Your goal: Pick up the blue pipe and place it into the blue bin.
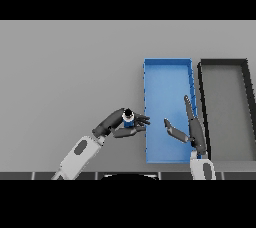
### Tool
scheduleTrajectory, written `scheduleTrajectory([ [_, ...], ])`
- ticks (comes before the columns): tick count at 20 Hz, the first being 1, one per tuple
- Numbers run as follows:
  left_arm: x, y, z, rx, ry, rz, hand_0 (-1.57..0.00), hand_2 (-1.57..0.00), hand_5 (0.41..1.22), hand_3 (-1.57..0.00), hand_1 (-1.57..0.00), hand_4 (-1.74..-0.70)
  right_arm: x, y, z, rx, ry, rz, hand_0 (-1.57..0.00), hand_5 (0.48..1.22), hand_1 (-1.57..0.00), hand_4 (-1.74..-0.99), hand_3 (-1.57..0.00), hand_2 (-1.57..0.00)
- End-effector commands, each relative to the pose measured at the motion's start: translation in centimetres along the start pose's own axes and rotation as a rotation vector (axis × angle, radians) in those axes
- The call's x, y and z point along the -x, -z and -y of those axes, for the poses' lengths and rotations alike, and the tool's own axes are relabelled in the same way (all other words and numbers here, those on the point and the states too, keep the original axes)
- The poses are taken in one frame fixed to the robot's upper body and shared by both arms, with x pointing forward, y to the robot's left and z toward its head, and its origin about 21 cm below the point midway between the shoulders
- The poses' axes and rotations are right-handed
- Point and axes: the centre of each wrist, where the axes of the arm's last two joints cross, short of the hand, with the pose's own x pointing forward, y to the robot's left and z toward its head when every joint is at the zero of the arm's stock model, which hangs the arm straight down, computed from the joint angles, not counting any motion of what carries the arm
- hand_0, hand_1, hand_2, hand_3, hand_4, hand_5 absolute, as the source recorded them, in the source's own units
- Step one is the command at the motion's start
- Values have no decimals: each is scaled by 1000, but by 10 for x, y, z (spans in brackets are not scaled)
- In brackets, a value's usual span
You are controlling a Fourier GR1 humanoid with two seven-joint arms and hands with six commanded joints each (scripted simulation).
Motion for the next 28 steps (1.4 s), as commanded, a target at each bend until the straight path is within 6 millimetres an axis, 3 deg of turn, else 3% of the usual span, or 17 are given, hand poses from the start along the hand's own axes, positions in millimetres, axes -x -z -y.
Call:
scheduleTrajectory([
  [1, 0, -4, 0, -5, -1, 3, -1569, -1570, 1220, -1570, -1570, -1473, -2, -12, -5, 51, -6, -15, 1, 578, 1, -1121, 1, 1],
  [3, 1, -2, 2, -12, -1, -5, -1570, -1570, 1220, -1570, -1570, -1474, -9, -39, -19, 157, -19, -48, 1, 578, 1, -1133, 1, 1],
  [5, 2, -2, 1, -7, -1, -10, -1570, -1570, 1220, -1570, -1570, -1474, -16, -51, -24, 218, -22, -78, 1, 578, 1, -1185, 1, 1],
  [8, 2, -2, -2, -2, 4, 6, -1571, -1571, 1221, -1571, -1571, -1475, -23, -53, -21, 248, 13, -33, 1, 569, -19, -1178, 1, -18],
  [12, 0, -1, -2, 8, 14, -12, -1571, -1571, 1221, -1571, -1571, -1475, -56, -49, -5, 170, 110, 178, 1, 597, -11, -1169, 1, -20],
  [15, -3, -2, -4, 13, 26, -9, -1571, -1571, 1221, -1571, -1571, -1474, -69, -41, 4, -4, 80, 76, 1, 579, -5, -1171, 1, -10],
  [19, -1, 0, -1, 18, 22, -23, -1571, -1571, 1221, -1571, -1571, -1473, -106, -30, 2, -193, 1, 132, 1, 539, -1, -1205, 1, -3],
  [23, -1, 0, 0, 23, 50, -10, -1571, -1571, 1221, -1571, -1571, -1474, -130, -14, -7, -327, -40, 170, 1, 523, 0, -1256, 1, -1],
  [28, -3, 2, -4, 21, 45, -17, -1571, -1571, 1221, -1571, -1571, -1475, -151, 3, -25, -459, -15, 169, 1, 528, 1, -1227, 1, 0],
])
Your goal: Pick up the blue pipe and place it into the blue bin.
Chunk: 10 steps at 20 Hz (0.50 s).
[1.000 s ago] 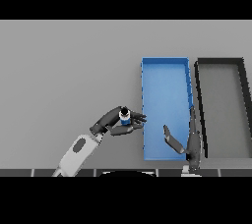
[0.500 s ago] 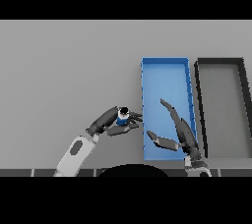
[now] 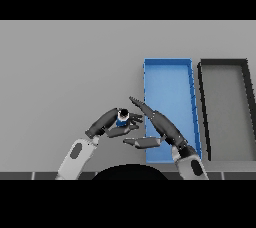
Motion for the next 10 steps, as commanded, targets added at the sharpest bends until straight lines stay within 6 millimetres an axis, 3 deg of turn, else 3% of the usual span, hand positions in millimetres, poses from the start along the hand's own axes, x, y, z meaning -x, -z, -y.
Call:
scheduleTrajectory([
  [1, 0, 0, 0, 5, -5, -7, -1571, -1571, 1221, -1571, -1571, -1476, -3, 4, 0, -21, -12, 0, 1, 525, 1, -1220, 1, 1],
  [6, -2, 2, -4, 27, -25, 4, -1571, -1571, 1221, -1571, -1571, -1476, -17, 36, 0, -119, -26, 61, 1, 514, 1, -1192, 1, 1],
  [10, 2, 2, -3, 46, -47, 11, -1571, -1571, 1221, -1571, -1571, -1454, -28, 52, -6, -174, -24, 69, 1, 511, -9, -1214, 1, -20],
])
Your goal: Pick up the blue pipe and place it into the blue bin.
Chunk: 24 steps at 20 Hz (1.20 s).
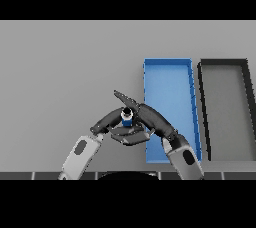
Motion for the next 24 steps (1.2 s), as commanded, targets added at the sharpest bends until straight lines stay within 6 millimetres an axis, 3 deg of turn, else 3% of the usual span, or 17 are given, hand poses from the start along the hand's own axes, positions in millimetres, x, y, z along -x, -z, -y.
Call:
scheduleTrajectory([
  [1, 3, 0, 1, -1, 6, -1, -1571, -1571, 1221, -1571, -1571, -1456, -1, 8, 1, -17, -1, -7, 1, 513, -32, -1215, -6, -54],
  [2, 4, -2, -1, 0, -8, 1, -1571, -1571, 1221, -1571, -1571, -1460, 0, 10, 2, -26, -4, -8, -24, 517, -108, -1222, -49, -130],
  [3, 1, 1, 1, -8, 2, -20, -1571, -1571, 1221, -1571, -1571, -1515, -1, 14, 5, -35, 2, -8, -166, 519, -241, -1255, -143, -249],
  [4, 2, 1, 1, -16, -11, -26, -1571, -1541, 1221, -1304, -1571, -1560, 0, 15, 6, -42, 0, -5, -398, 520, -437, -1303, -307, -428],
  [5, 3, 0, 0, -21, -25, -29, -1571, -1528, 1221, -1139, -1571, -1596, -2, 17, 6, -51, -11, -12, -630, 523, -652, -1383, -504, -657],
  [8, 4, -3, -4, -23, -12, -11, -1571, -1549, 1221, -1228, -1571, -1667, -1, 23, -1, -57, 13, 17, -1089, 600, -1101, -1537, -896, -1103],
  [10, 3, 0, 2, -13, -13, -12, -1571, -1557, 1221, -1307, -1571, -1694, 1, 24, 0, -47, 67, 54, -1263, 781, -1270, -1495, -1139, -1271],
  [12, 2, -1, -1, -16, -15, 5, -1571, -1562, 1221, -1322, -1571, -1711, 0, 27, -4, -42, 54, 81, -1374, 940, -1378, -1475, -1295, -1379],
  [14, 2, 2, -1, -19, -12, 4, -1571, -1539, 1221, -1412, -1571, -1722, 1, 27, -5, -39, 17, 111, -1445, 1041, -1448, -1477, -1394, -1448],
  [17, 2, 2, 1, -25, 6, 25, -1571, -1555, 1221, -1432, -1571, -1731, 0, 26, -15, -48, 57, 131, -1506, 1129, -1508, -1488, -1480, -1508],
  [21, 0, 3, 1, -33, 5, 11, -1571, -1564, 1221, -1434, -1571, -1732, 2, 25, -15, -29, 131, 125, -1545, 1183, -1545, -1494, -1534, -1545],
  [22, 0, 0, 1, -28, 9, 26, -1571, -1566, 1221, -1264, -1571, -1734, 0, 23, -16, -27, 139, 130, -1550, 1191, -1550, -1495, -1541, -1550],
  [23, -1, 0, 0, -36, 25, 18, -1446, -1336, 1221, -1051, -1368, -1629, -1, 25, -17, -12, 134, 131, -1554, 1197, -1554, -1496, -1547, -1555],
  [24, -1, 0, 0, -23, 36, 2, -1175, -1069, 1221, -841, -1094, -1512, -1, 25, -16, -9, 127, 121, -1557, 1202, -1558, -1496, -1552, -1558],
])
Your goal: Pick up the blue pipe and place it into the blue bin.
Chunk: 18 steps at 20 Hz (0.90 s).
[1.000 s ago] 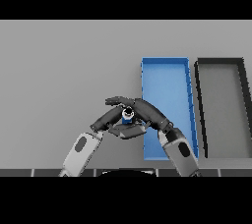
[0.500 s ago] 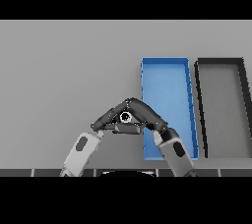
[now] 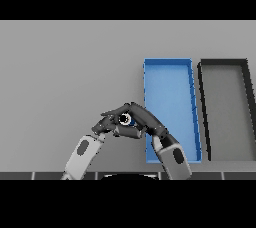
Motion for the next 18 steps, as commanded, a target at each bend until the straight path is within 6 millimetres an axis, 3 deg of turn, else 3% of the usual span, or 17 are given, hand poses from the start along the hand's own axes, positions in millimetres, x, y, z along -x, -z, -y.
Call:
scheduleTrajectory([
  [1, 2, -2, -2, 17, 15, -8, -940, -855, 1221, -672, -875, -1406, -1, 0, 0, 5, -3, -3, -1560, 1206, -1560, -1497, -1556, -1560],
  [3, 3, 1, -3, 58, 28, -39, -601, -547, 1221, -430, -560, -1250, 1, 1, -2, 14, -11, -20, -1564, 1211, -1564, -1498, -1561, -1564],
  [7, 3, -5, -8, 65, 35, -110, -246, -223, 912, -175, -229, -1059, 0, 0, 2, 23, 0, 0, -1568, 1217, -1568, -1499, -1567, -1568],
  [12, 6, -7, -10, 38, 15, -161, -80, -73, 642, -57, -74, -975, 4, 9, -4, 37, -22, 4, -1570, 1220, -1570, -1499, -1570, -1570],
  [18, 10, -5, -4, 19, 3, -200, -20, -18, 519, -14, -19, -971, -7, 7, 5, 65, 29, 54, -1571, 1221, -1571, -1496, -1571, -1571],
])
